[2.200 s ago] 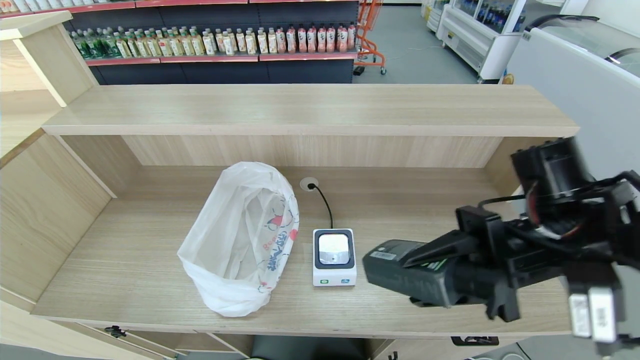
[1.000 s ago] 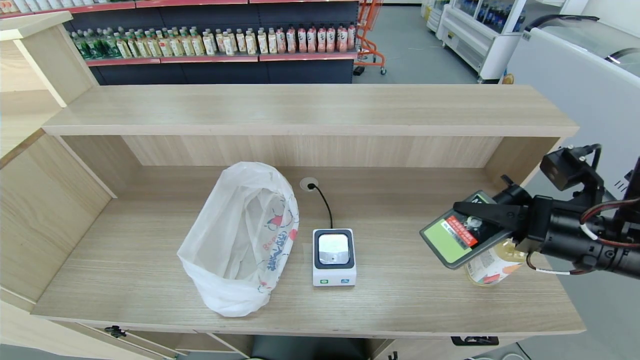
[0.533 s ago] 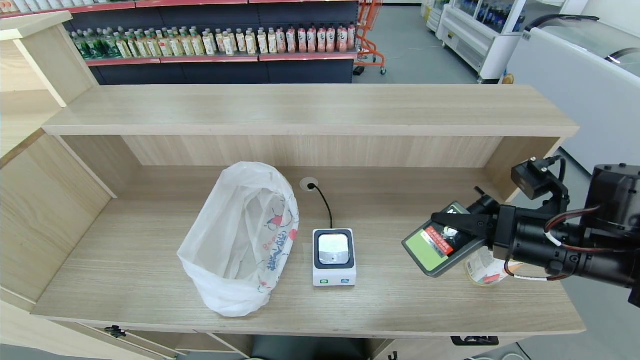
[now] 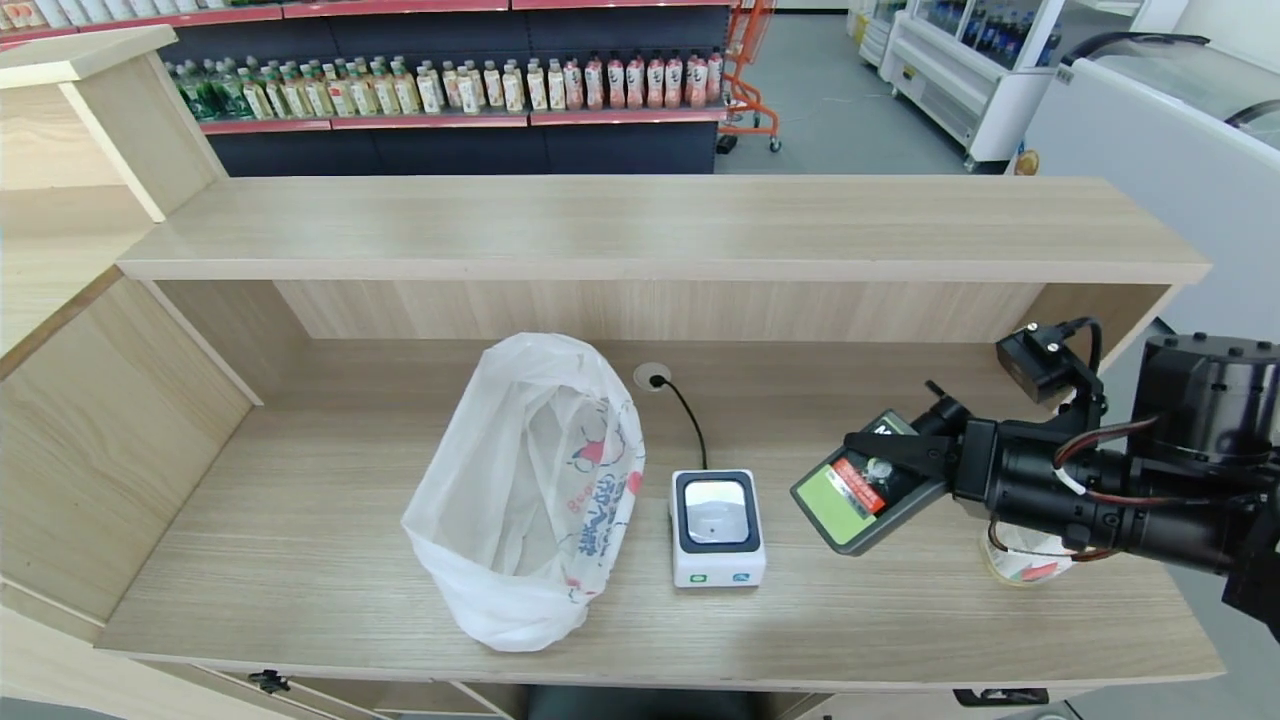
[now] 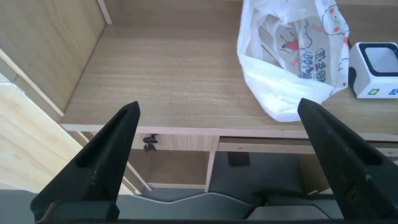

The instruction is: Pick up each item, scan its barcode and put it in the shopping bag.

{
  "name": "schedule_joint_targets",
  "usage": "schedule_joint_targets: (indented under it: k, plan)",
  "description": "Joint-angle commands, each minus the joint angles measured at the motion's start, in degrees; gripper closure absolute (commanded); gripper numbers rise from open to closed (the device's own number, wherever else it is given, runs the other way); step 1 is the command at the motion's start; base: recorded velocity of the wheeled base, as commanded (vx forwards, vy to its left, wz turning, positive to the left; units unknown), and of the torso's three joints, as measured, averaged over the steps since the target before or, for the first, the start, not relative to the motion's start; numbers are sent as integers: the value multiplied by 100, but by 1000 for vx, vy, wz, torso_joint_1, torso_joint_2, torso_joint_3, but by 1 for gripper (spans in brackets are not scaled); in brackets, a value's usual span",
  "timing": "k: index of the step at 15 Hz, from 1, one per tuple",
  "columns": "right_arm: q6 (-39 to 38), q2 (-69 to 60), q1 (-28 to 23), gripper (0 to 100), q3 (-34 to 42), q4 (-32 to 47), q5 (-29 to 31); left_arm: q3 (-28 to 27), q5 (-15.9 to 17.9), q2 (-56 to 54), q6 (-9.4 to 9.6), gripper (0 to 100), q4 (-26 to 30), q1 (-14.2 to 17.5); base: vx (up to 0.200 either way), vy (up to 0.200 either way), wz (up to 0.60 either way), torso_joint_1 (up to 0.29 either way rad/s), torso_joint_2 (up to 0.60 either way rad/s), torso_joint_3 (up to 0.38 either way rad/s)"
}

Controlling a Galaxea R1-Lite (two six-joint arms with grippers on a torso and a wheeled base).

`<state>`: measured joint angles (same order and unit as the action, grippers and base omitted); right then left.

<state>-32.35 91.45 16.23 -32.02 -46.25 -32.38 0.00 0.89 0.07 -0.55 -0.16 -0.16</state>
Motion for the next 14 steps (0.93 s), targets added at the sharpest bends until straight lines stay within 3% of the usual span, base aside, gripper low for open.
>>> schedule_joint_targets:
  k: [1,5,12,14]
  plan:
    - [45,180,126,100,-14,2,223,0,-1,1,-7,0,-2,-2,0,200,0,-12,2,7]
    - [502,927,206,100,-410,-16,1137,0,-1,1,2,0,-2,-2,0,200,0,1,0,4]
    - [1100,1683,241,100,-744,-68,1216,0,-1,1,20,0,-2,-2,0,0,0,0,0,0]
    - [1179,2052,241,100,-735,-534,1216,0,-1,1,20,0,-2,-2,0,0,0,0,0,0]
